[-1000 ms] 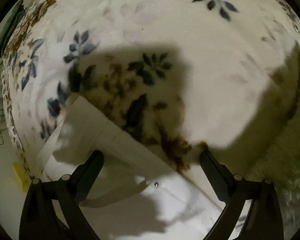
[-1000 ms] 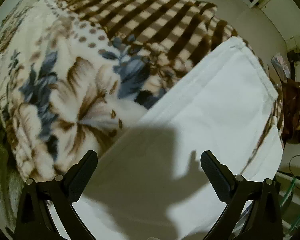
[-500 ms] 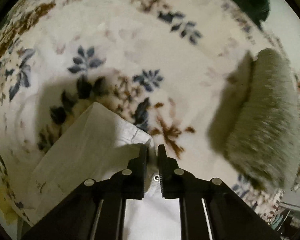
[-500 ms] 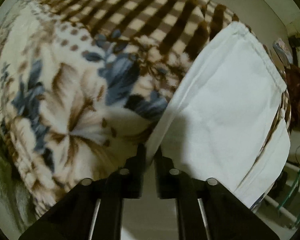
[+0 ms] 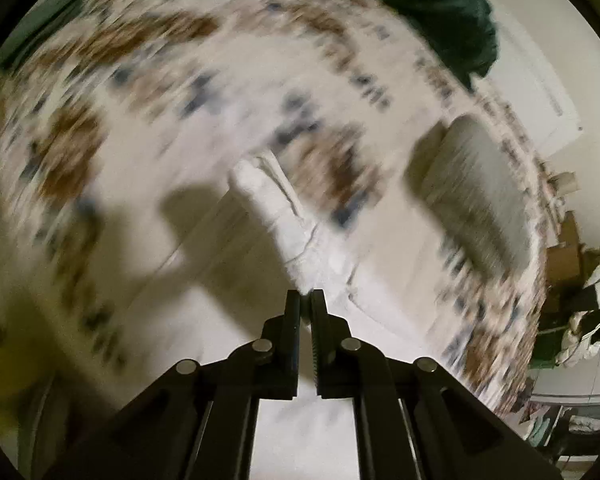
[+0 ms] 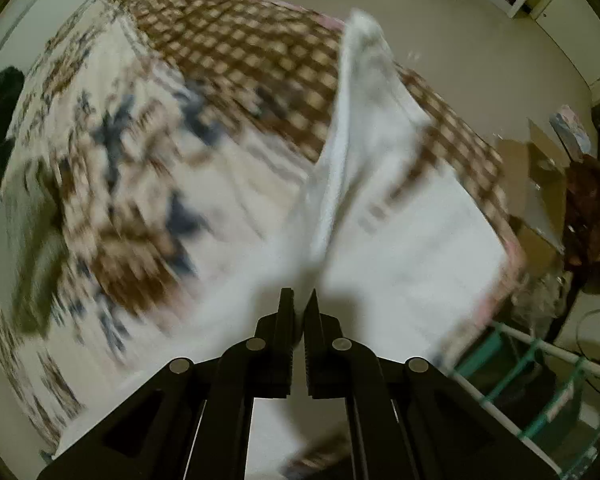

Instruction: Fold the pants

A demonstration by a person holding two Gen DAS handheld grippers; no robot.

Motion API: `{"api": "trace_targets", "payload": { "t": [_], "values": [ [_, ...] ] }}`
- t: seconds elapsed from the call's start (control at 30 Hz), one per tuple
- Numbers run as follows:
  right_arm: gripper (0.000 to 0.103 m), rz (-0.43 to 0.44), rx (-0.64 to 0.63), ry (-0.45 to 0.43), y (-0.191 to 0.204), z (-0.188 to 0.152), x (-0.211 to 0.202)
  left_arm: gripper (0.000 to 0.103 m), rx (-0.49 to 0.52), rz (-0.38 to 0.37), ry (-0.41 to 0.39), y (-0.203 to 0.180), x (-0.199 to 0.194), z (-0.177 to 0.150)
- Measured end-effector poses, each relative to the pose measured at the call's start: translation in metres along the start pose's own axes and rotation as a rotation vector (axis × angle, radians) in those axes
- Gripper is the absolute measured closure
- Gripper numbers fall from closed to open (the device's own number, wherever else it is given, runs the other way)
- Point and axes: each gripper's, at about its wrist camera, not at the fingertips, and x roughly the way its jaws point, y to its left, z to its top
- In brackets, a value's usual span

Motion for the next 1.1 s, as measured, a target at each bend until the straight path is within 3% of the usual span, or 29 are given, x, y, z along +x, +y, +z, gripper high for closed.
{"api": "trace_targets", "payload": {
  "t": [0.1,0.23,0.3,0.37,0.4,0.43,0.47,0.5,0.57,0.7,0.87,0.93,0.97,1.0,1.03,1.1],
  "values": [
    [0.099,-0.038,-0.024,0.042,-0.046,-0.04,0.007,0.1,-0.062,0.082,0.075,0.057,0.014,-0.048],
    [0.098,-0.063,-0.013,0.159,-0.095,-0.08,0.057,0.099,-0.126,0.131,0.162,0.105,0.05,-0.088],
    [0.083,-0.035,-0.022,0.239,-0.111,-0.09,0.085,0.098,-0.16,0.089,0.168,0.117,0.059,-0.095],
    [0.069,0.027,0.004,0.241,-0.131,-0.098,0.089,0.096,-0.183,0.039,0.136,0.121,0.058,-0.095],
    [0.057,0.046,0.012,0.222,-0.134,-0.097,0.088,0.089,-0.186,0.019,0.118,0.121,0.057,-0.094],
    [0.052,0.059,0.022,0.194,-0.142,-0.098,0.083,0.081,-0.174,0.019,0.096,0.119,0.056,-0.09],
    [0.047,0.077,0.033,0.166,-0.152,-0.1,0.077,0.065,-0.155,0.028,0.07,0.116,0.055,-0.086],
    [0.047,0.085,0.051,0.144,-0.163,-0.101,0.072,0.047,-0.146,0.026,0.054,0.117,0.055,-0.086],
    [0.046,0.101,0.099,0.113,-0.183,-0.098,0.067,0.037,-0.126,0.026,0.036,0.116,0.065,-0.078],
    [0.046,0.095,0.191,0.048,-0.218,-0.083,0.065,0.037,-0.155,0.047,0.076,0.122,0.089,-0.068],
    [0.046,0.08,0.371,-0.008,-0.258,-0.054,0.08,0.04,-0.134,0.085,0.043,0.124,0.104,-0.069],
    [0.047,0.088,0.416,-0.034,-0.27,-0.047,0.086,0.052,-0.112,0.112,0.027,0.122,0.103,-0.073],
    [0.051,0.101,0.425,-0.052,-0.278,-0.044,0.088,0.062,-0.108,0.124,0.019,0.124,0.102,-0.075],
    [0.069,0.128,0.425,-0.08,-0.281,-0.043,0.089,0.07,-0.111,0.129,0.012,0.127,0.101,-0.077],
    [0.081,0.133,0.411,-0.097,-0.278,-0.04,0.089,0.072,-0.117,0.13,0.01,0.13,0.099,-0.078],
    [0.087,0.072,0.39,-0.13,-0.28,-0.039,0.087,0.071,-0.097,0.139,0.004,0.13,0.088,-0.08]
  ]
}}
